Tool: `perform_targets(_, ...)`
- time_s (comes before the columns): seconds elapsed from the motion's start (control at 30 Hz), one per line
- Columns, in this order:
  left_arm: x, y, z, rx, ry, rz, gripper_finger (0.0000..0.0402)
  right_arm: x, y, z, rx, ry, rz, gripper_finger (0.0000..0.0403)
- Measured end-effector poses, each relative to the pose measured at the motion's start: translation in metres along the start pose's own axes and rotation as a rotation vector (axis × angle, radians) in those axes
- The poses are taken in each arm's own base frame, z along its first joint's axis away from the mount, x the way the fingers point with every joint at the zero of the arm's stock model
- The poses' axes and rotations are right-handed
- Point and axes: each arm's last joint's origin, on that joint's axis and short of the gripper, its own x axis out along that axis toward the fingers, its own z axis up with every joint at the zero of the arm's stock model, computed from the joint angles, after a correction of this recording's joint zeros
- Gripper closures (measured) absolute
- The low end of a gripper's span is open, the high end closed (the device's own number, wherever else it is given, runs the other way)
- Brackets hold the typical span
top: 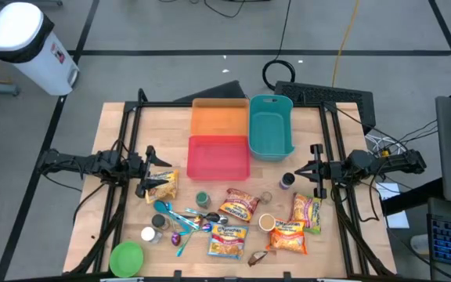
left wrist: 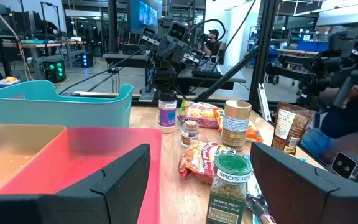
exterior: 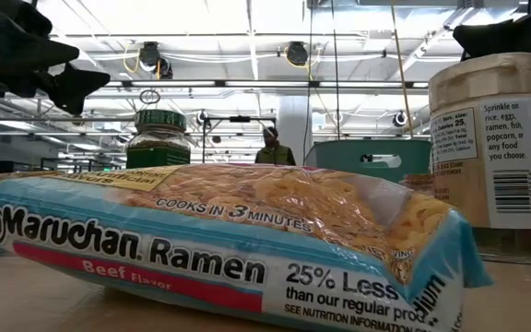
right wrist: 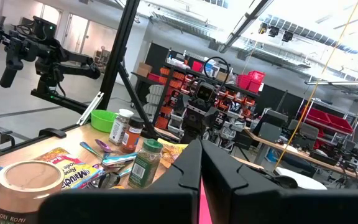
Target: Pick & Place Food Item
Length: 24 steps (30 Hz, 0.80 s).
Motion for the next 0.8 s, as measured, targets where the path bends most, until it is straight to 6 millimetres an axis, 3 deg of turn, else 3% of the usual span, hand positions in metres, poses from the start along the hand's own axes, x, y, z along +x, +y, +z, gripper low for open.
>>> perform_targets(0.8,0.0,0.0,0.0001,0.0,0.0,0.0,0.0119,-0.0001,-0.0008,0.0033,0.055,-0.038,0.002,0.0403)
